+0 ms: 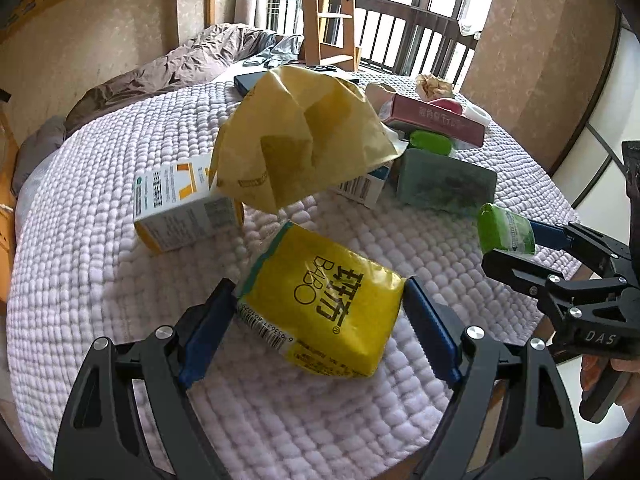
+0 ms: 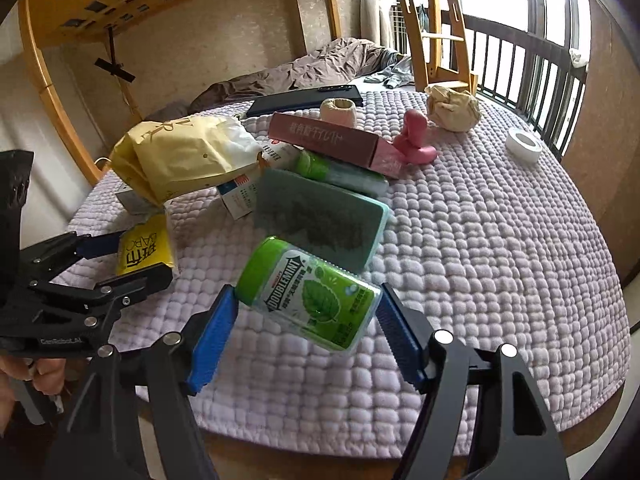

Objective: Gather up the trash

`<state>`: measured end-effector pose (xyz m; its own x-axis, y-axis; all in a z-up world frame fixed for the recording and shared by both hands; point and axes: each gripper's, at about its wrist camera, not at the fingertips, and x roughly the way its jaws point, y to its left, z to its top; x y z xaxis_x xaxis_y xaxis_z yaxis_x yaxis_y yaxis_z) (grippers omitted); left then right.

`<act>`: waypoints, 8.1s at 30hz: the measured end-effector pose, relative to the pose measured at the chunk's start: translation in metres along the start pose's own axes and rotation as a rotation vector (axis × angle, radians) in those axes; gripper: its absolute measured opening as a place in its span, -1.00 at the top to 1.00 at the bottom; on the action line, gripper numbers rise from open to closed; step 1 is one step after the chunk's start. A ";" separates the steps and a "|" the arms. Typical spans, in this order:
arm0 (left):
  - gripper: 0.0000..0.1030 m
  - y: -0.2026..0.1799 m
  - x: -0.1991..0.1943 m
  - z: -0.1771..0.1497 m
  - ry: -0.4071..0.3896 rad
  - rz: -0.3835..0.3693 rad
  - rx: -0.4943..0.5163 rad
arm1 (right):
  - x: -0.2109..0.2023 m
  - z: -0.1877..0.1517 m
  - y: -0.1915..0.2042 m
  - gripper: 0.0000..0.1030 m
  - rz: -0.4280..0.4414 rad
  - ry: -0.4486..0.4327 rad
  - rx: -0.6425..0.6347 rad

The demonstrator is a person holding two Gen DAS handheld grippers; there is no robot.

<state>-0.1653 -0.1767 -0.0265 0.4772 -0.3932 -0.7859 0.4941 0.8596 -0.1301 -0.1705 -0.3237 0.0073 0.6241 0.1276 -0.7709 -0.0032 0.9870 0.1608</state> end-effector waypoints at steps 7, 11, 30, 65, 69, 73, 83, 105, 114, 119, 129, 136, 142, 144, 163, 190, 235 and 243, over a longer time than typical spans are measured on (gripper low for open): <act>-0.68 -0.007 -0.004 -0.008 0.007 0.015 -0.025 | -0.003 -0.012 -0.004 -0.36 0.003 0.045 0.001; -0.68 -0.011 -0.003 -0.013 0.011 0.026 -0.033 | 0.000 -0.017 0.001 -0.36 -0.014 0.049 -0.029; -0.68 -0.016 -0.003 -0.018 0.003 0.062 -0.041 | 0.004 -0.024 0.013 -0.36 -0.056 0.024 -0.113; -0.68 -0.069 -0.070 -0.078 0.031 0.009 0.033 | -0.096 -0.090 0.012 -0.36 0.088 0.082 -0.111; -0.68 -0.076 -0.070 -0.088 0.049 0.009 0.039 | -0.100 -0.103 0.012 -0.36 0.094 0.107 -0.110; -0.68 -0.081 -0.068 -0.098 0.069 0.021 0.050 | -0.100 -0.115 0.013 -0.36 0.102 0.134 -0.108; -0.68 -0.085 -0.053 -0.119 0.128 0.022 0.053 | -0.093 -0.134 0.015 -0.36 0.108 0.187 -0.130; -0.68 -0.092 -0.005 -0.136 0.231 0.029 0.065 | -0.052 -0.158 0.018 -0.36 0.101 0.286 -0.127; -0.68 -0.095 0.010 -0.138 0.250 0.028 0.063 | -0.035 -0.161 0.019 -0.36 0.102 0.306 -0.107; -0.79 -0.093 0.019 -0.141 0.290 0.011 0.055 | -0.029 -0.161 0.013 -0.79 0.098 0.326 -0.081; -0.83 -0.091 0.020 -0.145 0.286 0.006 0.035 | -0.034 -0.154 0.010 -0.80 0.086 0.303 -0.065; -0.83 -0.087 0.009 -0.143 0.274 0.011 0.019 | -0.043 -0.154 0.013 -0.80 0.088 0.299 -0.075; -0.83 -0.077 -0.027 -0.119 0.192 0.037 -0.028 | -0.070 -0.132 0.002 -0.92 0.082 0.221 -0.036; -0.93 -0.068 -0.044 -0.106 0.134 0.055 -0.066 | -0.081 -0.117 -0.006 -0.92 0.055 0.170 -0.007; -0.98 0.093 -0.023 -0.001 -0.023 0.381 -0.364 | -0.031 0.017 -0.146 -0.92 -0.305 -0.002 0.204; -0.98 0.162 0.026 0.035 0.005 0.453 -0.413 | 0.026 0.053 -0.212 -0.92 -0.394 0.035 0.246; -0.98 0.161 0.025 0.034 0.005 0.453 -0.416 | 0.025 0.050 -0.213 -0.93 -0.391 0.034 0.248; -0.98 0.161 0.025 0.034 0.005 0.453 -0.416 | 0.025 0.051 -0.213 -0.93 -0.391 0.034 0.248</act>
<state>-0.0491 -0.0594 -0.0469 0.5697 0.0417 -0.8208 -0.0827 0.9966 -0.0068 -0.1145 -0.5354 -0.0150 0.5155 -0.2419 -0.8221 0.4166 0.9091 -0.0062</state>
